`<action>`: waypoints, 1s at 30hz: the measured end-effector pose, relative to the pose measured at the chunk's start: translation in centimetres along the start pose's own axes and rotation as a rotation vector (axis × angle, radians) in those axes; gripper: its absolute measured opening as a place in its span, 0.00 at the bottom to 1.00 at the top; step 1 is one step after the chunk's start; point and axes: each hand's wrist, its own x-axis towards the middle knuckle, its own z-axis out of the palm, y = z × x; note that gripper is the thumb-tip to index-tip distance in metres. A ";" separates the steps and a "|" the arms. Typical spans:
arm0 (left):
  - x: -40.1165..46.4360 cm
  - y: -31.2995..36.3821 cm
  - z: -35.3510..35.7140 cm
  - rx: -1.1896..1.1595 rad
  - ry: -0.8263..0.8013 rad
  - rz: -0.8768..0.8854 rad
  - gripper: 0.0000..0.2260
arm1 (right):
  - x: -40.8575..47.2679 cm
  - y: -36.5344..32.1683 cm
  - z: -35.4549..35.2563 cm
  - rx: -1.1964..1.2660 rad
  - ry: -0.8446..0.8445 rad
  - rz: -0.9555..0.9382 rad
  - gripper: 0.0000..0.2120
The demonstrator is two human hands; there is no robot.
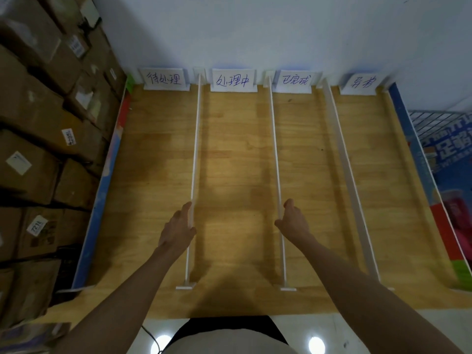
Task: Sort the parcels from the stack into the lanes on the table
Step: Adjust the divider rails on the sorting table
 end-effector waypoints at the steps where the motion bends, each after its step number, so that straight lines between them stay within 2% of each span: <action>1: -0.1 -0.1 0.1 0.010 -0.001 0.005 0.35 | -0.1 0.0 0.1 -0.008 -0.002 -0.003 0.22; 8: 0.5 -0.1 0.4 0.005 0.012 -0.005 0.36 | -0.2 -0.3 0.2 -0.027 0.007 -0.024 0.18; 16: 0.2 0.5 -0.2 0.020 0.038 -0.019 0.35 | -0.7 -0.5 -0.7 -0.027 0.046 -0.036 0.22; 23: -2.7 -1.9 -2.8 0.011 0.170 -0.091 0.23 | -1.9 -3.0 -0.2 -0.076 0.165 -0.167 0.22; 26: -4.8 -4.5 -3.7 0.083 0.175 -0.132 0.17 | -3.3 -4.6 1.2 -0.099 0.128 -0.204 0.23; 30: -7.5 -8.4 -5.3 0.191 0.158 -0.214 0.16 | -5.9 -6.9 4.1 -0.133 0.046 -0.288 0.21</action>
